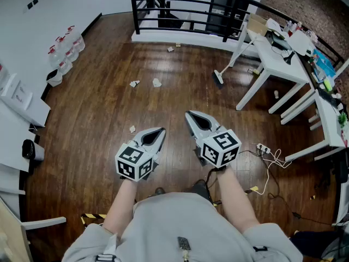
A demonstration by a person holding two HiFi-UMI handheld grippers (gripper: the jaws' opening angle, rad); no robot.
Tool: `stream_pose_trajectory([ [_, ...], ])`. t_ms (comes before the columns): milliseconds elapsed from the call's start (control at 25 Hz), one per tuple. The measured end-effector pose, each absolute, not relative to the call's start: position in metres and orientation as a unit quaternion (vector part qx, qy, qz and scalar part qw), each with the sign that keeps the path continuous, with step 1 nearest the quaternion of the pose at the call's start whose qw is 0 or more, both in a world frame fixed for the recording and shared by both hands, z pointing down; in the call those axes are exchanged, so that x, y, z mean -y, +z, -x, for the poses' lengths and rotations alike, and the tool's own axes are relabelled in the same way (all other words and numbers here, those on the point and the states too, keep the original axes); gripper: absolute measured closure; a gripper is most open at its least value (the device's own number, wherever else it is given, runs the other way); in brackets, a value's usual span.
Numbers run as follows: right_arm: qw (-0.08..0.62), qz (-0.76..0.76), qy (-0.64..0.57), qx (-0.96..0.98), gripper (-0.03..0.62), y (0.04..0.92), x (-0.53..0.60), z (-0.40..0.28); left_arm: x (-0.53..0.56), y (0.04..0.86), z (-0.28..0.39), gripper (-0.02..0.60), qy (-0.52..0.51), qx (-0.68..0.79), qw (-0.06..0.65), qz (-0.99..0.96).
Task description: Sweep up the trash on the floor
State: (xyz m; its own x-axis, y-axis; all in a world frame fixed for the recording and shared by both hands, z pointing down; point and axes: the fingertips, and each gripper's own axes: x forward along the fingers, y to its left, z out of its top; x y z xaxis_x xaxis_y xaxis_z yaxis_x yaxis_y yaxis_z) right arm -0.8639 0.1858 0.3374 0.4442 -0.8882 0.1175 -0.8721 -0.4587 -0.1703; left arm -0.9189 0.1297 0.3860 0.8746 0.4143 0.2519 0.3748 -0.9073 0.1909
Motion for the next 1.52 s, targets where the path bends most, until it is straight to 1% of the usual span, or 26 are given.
stream_pose_trajectory([
  [200, 0.041, 0.854, -0.093, -0.51, 0.594, 0.335, -0.228, 0.828, -0.171, 0.387, 0.88, 0.575, 0.146, -0.215, 0.069, -0.963],
  [520, 0.023, 0.862, -0.088, -0.498, 0.594, 0.33, -0.318, 0.75, -0.257, 0.373, 0.79, 0.575, 0.131, -0.237, 0.064, -0.96],
  [760, 0.039, 0.872, -0.1, -0.477, 0.594, 0.332, -0.367, 0.695, -0.3, 0.364, 0.732, 0.575, 0.137, -0.256, 0.058, -0.955],
  [960, 0.047, 0.881, -0.102, -0.46, 0.594, 0.336, -0.378, 0.642, -0.31, 0.369, 0.676, 0.575, 0.144, -0.275, 0.057, -0.949],
  [1320, 0.025, 0.903, -0.122, -0.411, 0.594, 0.343, -0.371, 0.495, -0.299, 0.378, 0.519, 0.575, 0.144, -0.324, 0.065, -0.933],
  [1520, 0.021, 0.914, -0.127, -0.384, 0.594, 0.34, -0.364, 0.422, -0.299, 0.384, 0.445, 0.575, 0.152, -0.354, 0.048, -0.921],
])
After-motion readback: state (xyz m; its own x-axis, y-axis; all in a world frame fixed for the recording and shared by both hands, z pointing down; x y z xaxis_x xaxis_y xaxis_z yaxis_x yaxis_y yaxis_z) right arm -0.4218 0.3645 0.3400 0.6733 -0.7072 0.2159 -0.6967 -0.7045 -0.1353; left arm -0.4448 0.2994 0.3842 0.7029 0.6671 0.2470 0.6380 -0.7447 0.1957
